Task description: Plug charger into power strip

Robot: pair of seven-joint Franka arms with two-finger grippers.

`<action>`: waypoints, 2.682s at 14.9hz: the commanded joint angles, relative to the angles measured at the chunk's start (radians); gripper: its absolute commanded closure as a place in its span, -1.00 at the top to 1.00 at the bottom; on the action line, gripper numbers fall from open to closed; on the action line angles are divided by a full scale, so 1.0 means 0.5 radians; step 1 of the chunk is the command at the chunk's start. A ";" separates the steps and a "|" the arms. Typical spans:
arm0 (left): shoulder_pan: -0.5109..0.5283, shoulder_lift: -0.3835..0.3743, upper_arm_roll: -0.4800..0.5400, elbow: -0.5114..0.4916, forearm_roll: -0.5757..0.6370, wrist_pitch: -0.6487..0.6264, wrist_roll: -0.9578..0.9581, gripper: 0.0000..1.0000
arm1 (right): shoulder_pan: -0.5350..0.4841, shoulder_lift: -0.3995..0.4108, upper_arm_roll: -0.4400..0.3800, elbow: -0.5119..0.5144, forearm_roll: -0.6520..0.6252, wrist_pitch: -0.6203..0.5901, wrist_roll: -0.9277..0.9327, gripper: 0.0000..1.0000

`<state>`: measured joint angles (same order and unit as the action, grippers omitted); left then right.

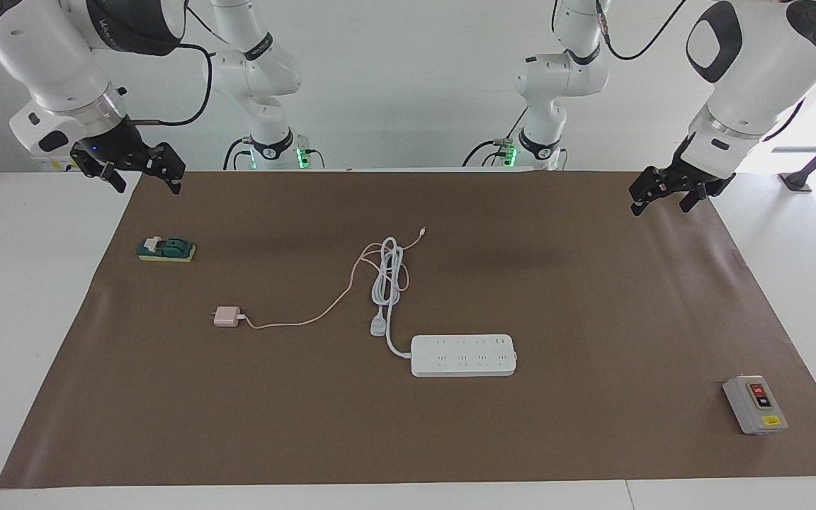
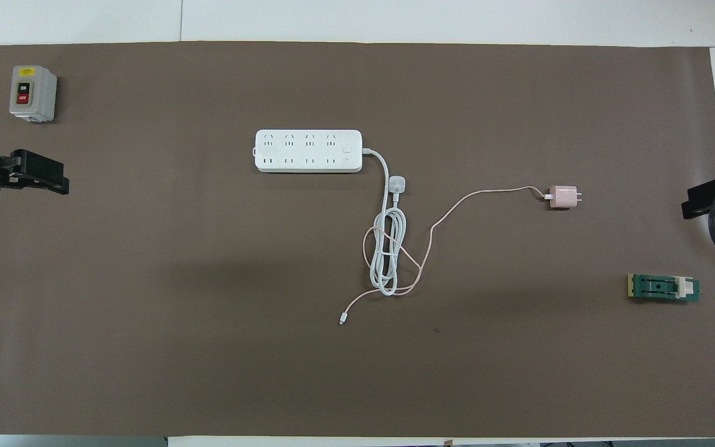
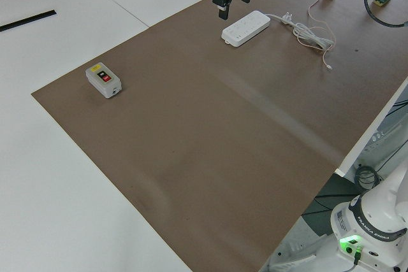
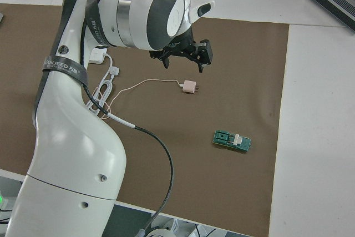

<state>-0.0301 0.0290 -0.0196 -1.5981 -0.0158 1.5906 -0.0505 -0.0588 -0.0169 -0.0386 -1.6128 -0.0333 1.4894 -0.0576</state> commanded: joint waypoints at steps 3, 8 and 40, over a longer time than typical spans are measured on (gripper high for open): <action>0.020 0.028 -0.013 0.061 0.025 -0.024 0.015 1.00 | -0.014 0.009 0.019 0.020 -0.035 0.009 0.008 1.00; 0.002 0.028 -0.016 0.100 0.029 -0.024 0.030 1.00 | -0.005 0.003 0.019 0.017 -0.071 0.009 0.014 1.00; 0.023 0.534 -0.041 0.260 -1.443 -0.282 0.101 1.00 | -0.410 1.018 0.010 -0.260 1.557 0.635 1.938 1.00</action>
<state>-0.0333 0.2411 -0.0405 -1.4982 -0.6164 1.4753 -0.0341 -0.2446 0.4695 -0.0461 -1.7530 0.7104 1.8207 0.9169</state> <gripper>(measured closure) 0.000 0.000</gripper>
